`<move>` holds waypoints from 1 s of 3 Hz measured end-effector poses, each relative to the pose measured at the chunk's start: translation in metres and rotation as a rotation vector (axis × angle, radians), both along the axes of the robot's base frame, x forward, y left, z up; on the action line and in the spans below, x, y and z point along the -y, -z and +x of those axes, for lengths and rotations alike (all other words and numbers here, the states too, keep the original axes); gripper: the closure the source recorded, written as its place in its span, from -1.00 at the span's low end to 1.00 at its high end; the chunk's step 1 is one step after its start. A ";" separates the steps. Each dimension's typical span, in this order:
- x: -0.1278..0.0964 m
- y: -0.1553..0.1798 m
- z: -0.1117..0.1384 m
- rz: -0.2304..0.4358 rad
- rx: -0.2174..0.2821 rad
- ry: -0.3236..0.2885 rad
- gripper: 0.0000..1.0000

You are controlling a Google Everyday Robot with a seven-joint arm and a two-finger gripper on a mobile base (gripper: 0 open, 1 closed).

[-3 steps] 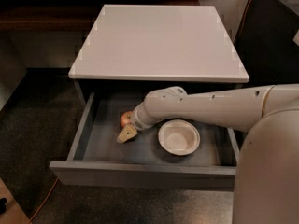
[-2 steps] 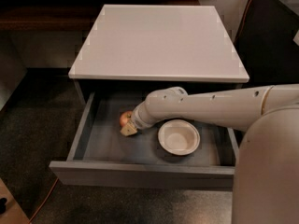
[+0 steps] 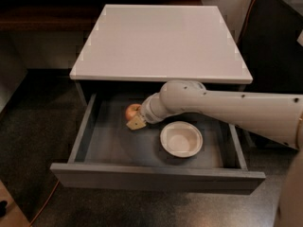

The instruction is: Pick apple from top drawer and place on counter

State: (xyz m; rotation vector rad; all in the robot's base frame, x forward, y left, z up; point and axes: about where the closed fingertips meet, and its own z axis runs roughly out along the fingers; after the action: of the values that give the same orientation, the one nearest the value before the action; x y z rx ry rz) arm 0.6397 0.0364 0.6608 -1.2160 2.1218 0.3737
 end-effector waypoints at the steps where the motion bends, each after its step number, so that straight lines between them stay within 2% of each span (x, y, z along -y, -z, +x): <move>1: 0.007 -0.044 -0.007 0.045 0.026 -0.067 1.00; 3: 0.012 -0.137 -0.012 0.091 0.053 -0.276 1.00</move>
Offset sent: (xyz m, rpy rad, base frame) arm -0.0215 -0.0166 0.1475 0.1062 -0.0607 0.2928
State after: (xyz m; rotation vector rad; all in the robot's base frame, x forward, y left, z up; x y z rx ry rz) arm 0.6274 0.0242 0.7982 -1.4520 1.8743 0.5458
